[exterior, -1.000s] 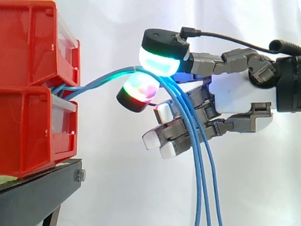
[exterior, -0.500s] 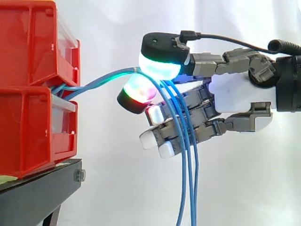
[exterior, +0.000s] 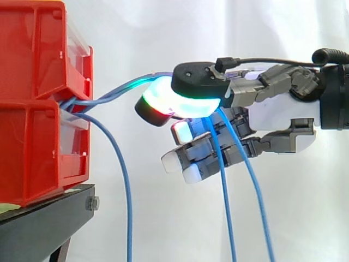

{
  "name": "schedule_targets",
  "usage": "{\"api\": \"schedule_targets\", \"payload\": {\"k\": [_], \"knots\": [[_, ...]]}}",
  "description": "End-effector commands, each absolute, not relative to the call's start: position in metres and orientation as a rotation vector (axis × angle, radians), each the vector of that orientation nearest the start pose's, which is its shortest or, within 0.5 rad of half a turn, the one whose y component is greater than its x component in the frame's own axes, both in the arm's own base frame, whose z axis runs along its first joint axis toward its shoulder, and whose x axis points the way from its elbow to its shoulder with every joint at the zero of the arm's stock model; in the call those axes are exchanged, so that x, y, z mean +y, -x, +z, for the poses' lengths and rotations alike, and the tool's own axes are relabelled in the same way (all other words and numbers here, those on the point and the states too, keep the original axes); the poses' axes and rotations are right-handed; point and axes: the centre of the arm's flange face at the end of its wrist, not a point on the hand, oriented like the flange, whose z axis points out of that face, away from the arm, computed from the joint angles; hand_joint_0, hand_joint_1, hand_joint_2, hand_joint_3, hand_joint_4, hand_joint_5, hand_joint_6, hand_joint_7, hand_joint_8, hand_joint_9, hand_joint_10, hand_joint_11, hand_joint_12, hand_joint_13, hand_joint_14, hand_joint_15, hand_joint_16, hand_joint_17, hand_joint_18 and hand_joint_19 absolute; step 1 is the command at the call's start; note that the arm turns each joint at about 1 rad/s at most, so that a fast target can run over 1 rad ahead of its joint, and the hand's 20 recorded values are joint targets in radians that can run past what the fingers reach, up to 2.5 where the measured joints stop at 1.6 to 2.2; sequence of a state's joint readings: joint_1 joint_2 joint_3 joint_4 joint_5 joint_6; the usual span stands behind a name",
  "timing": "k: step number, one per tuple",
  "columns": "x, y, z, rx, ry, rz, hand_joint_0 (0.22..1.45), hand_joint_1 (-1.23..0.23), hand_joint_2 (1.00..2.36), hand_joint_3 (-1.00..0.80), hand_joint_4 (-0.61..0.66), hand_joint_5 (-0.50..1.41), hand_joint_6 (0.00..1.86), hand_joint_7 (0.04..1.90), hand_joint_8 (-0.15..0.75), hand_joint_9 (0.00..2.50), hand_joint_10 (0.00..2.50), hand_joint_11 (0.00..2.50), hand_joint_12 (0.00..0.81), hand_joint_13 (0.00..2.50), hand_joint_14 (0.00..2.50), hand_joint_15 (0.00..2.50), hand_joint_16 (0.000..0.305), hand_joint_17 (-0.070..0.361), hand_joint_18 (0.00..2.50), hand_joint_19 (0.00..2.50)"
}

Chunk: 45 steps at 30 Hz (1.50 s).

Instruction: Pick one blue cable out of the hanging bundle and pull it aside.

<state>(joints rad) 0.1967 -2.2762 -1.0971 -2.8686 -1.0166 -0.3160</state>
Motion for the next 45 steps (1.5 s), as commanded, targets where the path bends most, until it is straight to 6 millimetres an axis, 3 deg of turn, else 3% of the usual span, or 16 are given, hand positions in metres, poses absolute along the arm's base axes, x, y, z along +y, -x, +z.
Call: {"api": "schedule_targets", "payload": {"k": [1, 11, 17, 24, 28, 34, 39, 45], "knots": [[-0.0367, -0.7679, 0.2999, 1.081, -1.154, 0.725, 0.54, -0.82, 1.0, -0.5, -0.01, -0.1, 0.96, 0.8, 0.26, 1.1, 0.03, 0.78, 0.331, 0.81, 0.02, 0.5, 0.05, 0.113, 0.72, 0.43], [-0.0356, -0.7677, 0.3009, 1.081, -1.154, 0.727, 0.45, -0.53, 1.0, -0.5, 0.05, -0.09, 0.89, 0.79, 0.292, 1.11, 0.02, 0.73, 0.368, 0.83, 0.02, 0.5, 0.059, 0.133, 0.75, 0.45], [-0.0356, -0.7674, 0.3006, 1.083, -1.156, 0.727, 0.55, -0.34, 1.0, -0.5, 0.02, -0.1, 0.88, 0.83, 0.269, 1.11, 0.03, 0.75, 0.341, 0.8, 0.02, 0.52, 0.053, 0.119, 0.68, 0.5], [-0.0356, -0.7676, 0.2995, 1.087, -1.153, 0.722, 0.58, -0.47, 1.02, -0.28, 0.02, -0.11, 0.88, 0.91, 0.277, 1.09, 0.03, 0.75, 0.344, 0.8, 0.02, 0.52, 0.052, 0.117, 0.67, 0.51], [-0.0357, -0.7673, 0.2987, 1.088, -1.154, 0.721, 0.57, -0.6, 1.01, -0.12, 0.02, -0.1, 0.9, 0.92, 0.313, 1.12, 0.02, 0.74, 0.387, 0.84, 0.02, 0.51, 0.062, 0.14, 0.76, 0.46], [-0.0357, -0.7673, 0.2987, 1.088, -1.154, 0.721, 0.58, -0.73, 1.01, -0.07, 0.04, -0.12, 0.93, 0.87, 0.307, 1.06, 0.02, 0.74, 0.386, 0.81, 0.02, 0.49, 0.064, 0.144, 0.76, 0.46], [-0.0357, -0.7671, 0.2986, 1.089, -1.154, 0.72, 0.62, -0.8, 1.02, -0.18, 0.01, -0.14, 0.94, 0.86, 0.255, 0.99, 0.03, 0.78, 0.333, 0.74, 0.02, 0.51, 0.053, 0.12, 0.65, 0.48], [-0.0369, -0.7668, 0.2983, 1.091, -1.156, 0.717, 0.65, -0.91, 1.0, -0.5, 0.02, -0.14, 0.94, 0.84, 0.239, 0.97, 0.03, 0.78, 0.317, 0.71, 0.02, 0.49, 0.051, 0.114, 0.63, 0.44]]}}
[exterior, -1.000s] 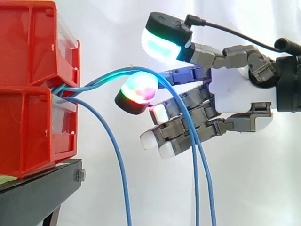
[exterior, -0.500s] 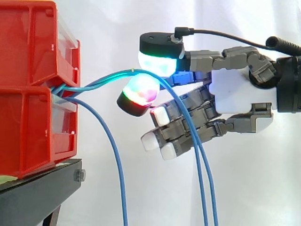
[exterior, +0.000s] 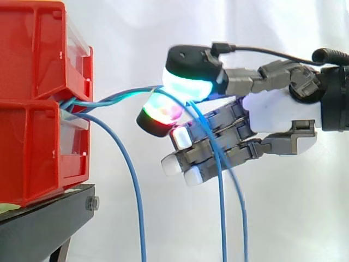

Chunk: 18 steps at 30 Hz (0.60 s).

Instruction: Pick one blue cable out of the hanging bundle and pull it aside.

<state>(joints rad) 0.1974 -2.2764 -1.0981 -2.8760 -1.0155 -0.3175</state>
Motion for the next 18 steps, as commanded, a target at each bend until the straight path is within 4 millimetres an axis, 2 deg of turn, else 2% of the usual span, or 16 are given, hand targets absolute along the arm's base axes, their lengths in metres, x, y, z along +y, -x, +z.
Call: {"api": "schedule_targets", "payload": {"k": [1, 3, 5, 6, 8, 11, 12, 14, 18], "knots": [[-0.037, -0.7666, 0.2982, 1.092, -1.156, 0.716, 0.65, -0.91, 1.0, -0.5, 0.02, -0.14, 0.94, 0.84, 0.238, 0.97, 0.03, 0.78, 0.317, 0.71, 0.02, 0.5, 0.051, 0.114, 0.63, 0.44], [-0.0357, -0.7669, 0.3002, 1.089, -1.155, 0.721, 0.59, -0.88, 1.0, -0.5, 0.03, -0.14, 0.94, 0.82, 0.239, 0.97, 0.02, 0.77, 0.317, 0.71, 0.02, 0.5, 0.051, 0.114, 0.64, 0.45], [-0.0369, -0.7671, 0.2991, 1.089, -1.156, 0.719, 0.5, -0.73, 1.0, -0.5, 0.04, -0.13, 0.93, 0.8, 0.256, 0.99, 0.03, 0.77, 0.343, 0.73, 0.02, 0.49, 0.055, 0.123, 0.66, 0.46], [-0.0369, -0.7668, 0.2983, 1.09, -1.157, 0.718, 0.5, -0.71, 1.0, -0.5, 0.04, -0.13, 0.92, 0.8, 0.262, 0.99, 0.03, 0.75, 0.346, 0.73, 0.02, 0.5, 0.055, 0.125, 0.66, 0.45], [-0.0369, -0.7668, 0.2983, 1.09, -1.157, 0.718, 0.48, -0.57, 1.0, -0.5, 0.05, -0.13, 0.91, 0.79, 0.274, 1.02, 0.02, 0.74, 0.357, 0.75, 0.02, 0.49, 0.057, 0.129, 0.67, 0.47], [-0.0359, -0.7667, 0.2982, 1.092, -1.157, 0.717, 0.5, -0.48, 1.0, -0.5, 0.04, -0.13, 0.9, 0.8, 0.273, 1.03, 0.03, 0.74, 0.356, 0.75, 0.02, 0.5, 0.056, 0.127, 0.66, 0.48], [-0.0373, -0.7661, 0.2978, 1.094, -1.159, 0.711, 0.51, -0.48, 1.0, -0.5, 0.04, -0.13, 0.9, 0.81, 0.267, 1.03, 0.02, 0.74, 0.353, 0.75, 0.02, 0.5, 0.055, 0.124, 0.66, 0.48], [-0.0374, -0.7657, 0.2974, 1.098, -1.161, 0.708, 0.56, -0.56, 1.01, -0.42, 0.04, -0.13, 0.9, 0.85, 0.26, 1.03, 0.03, 0.75, 0.34, 0.75, 0.02, 0.51, 0.053, 0.118, 0.63, 0.49], [-0.0383, -0.7633, 0.2954, 1.115, -1.17, 0.69, 0.57, -0.64, 1.01, -0.35, 0.04, -0.13, 0.9, 0.87, 0.264, 1.03, 0.03, 0.76, 0.342, 0.75, 0.02, 0.51, 0.052, 0.118, 0.64, 0.49]]}}
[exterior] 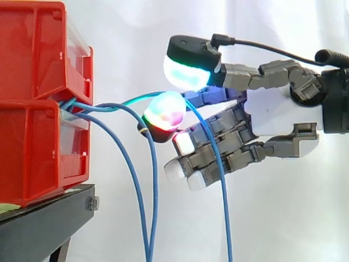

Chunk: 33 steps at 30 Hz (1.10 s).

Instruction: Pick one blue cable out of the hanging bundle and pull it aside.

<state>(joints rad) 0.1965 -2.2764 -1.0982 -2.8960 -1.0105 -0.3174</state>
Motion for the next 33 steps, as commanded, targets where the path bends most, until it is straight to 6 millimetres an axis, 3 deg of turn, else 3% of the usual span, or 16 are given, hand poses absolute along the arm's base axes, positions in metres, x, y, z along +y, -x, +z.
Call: {"api": "schedule_targets", "payload": {"k": [1, 12, 17, 33], "knots": [[-0.038, -0.763, 0.295, 1.119, -1.171, 0.687, 0.57, -0.65, 1.01, -0.34, 0.04, -0.13, 0.9, 0.88, 0.262, 1.03, 0.02, 0.76, 0.341, 0.75, 0.02, 0.51, 0.052, 0.118, 0.64, 0.5], [-0.038, -0.748, 0.26, 1.154, -1.209, 0.678, 0.6, -0.74, 1.02, -0.23, 0.01, -0.13, 0.92, 0.87, 0.261, 1.03, 0.03, 0.76, 0.33, 0.75, 0.02, 0.5, 0.052, 0.116, 0.64, 0.49], [-0.039, -0.746, 0.255, 1.137, -1.239, 0.687, 0.61, -0.75, 1.02, -0.22, 0.01, -0.13, 0.93, 0.87, 0.26, 1.03, 0.03, 0.76, 0.331, 0.75, 0.02, 0.51, 0.051, 0.116, 0.65, 0.49], [-0.042, -0.737, 0.243, 1.15, -1.332, 0.66, 0.53, -0.61, 1.01, -0.44, 0.1, -0.14, 0.85, 0.79, 0.269, 1.01, 0.02, 0.74, 0.351, 0.75, 0.02, 0.51, 0.055, 0.123, 0.65, 0.48]]}}
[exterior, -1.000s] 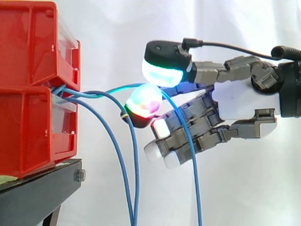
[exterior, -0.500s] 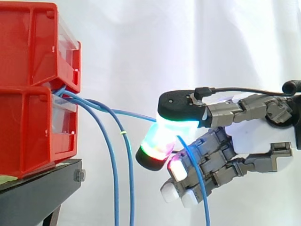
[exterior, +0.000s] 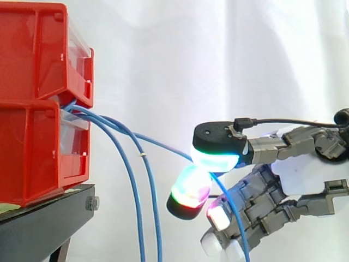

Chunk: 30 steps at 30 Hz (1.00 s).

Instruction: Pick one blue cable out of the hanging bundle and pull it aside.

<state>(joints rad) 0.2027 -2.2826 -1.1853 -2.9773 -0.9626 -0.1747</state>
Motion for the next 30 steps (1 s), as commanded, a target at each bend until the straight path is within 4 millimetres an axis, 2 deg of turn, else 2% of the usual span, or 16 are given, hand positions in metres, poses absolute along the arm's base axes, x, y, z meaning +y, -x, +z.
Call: {"api": "schedule_targets", "payload": {"k": [1, 7, 18, 30], "knots": [[-0.042, -0.739, 0.237, 1.144, -1.332, 0.663, 0.53, -0.6, 1.0, -0.44, 0.1, -0.13, 0.84, 0.78, 0.267, 1.01, 0.02, 0.74, 0.35, 0.75, 0.02, 0.51, 0.055, 0.124, 0.65, 0.48], [-0.04, -0.749, 0.221, 1.104, -1.325, 0.702, 0.53, -0.58, 1.01, -0.42, 0.1, -0.13, 0.82, 0.8, 0.272, 1.01, 0.02, 0.74, 0.352, 0.75, 0.02, 0.5, 0.055, 0.123, 0.65, 0.49], [-0.038, -0.75, 0.221, 1.1, -1.319, 0.714, 0.56, -0.57, 1.01, -0.4, 0.08, -0.13, 0.85, 0.83, 0.267, 1.02, 0.03, 0.75, 0.344, 0.75, 0.02, 0.51, 0.054, 0.121, 0.64, 0.49], [-0.028, -0.751, 0.221, 1.106, -1.313, 0.723, 0.58, -0.68, 1.01, -0.36, 0.07, -0.14, 0.91, 0.84, 0.261, 1.03, 0.03, 0.76, 0.336, 0.76, 0.02, 0.5, 0.052, 0.118, 0.65, 0.49]]}}
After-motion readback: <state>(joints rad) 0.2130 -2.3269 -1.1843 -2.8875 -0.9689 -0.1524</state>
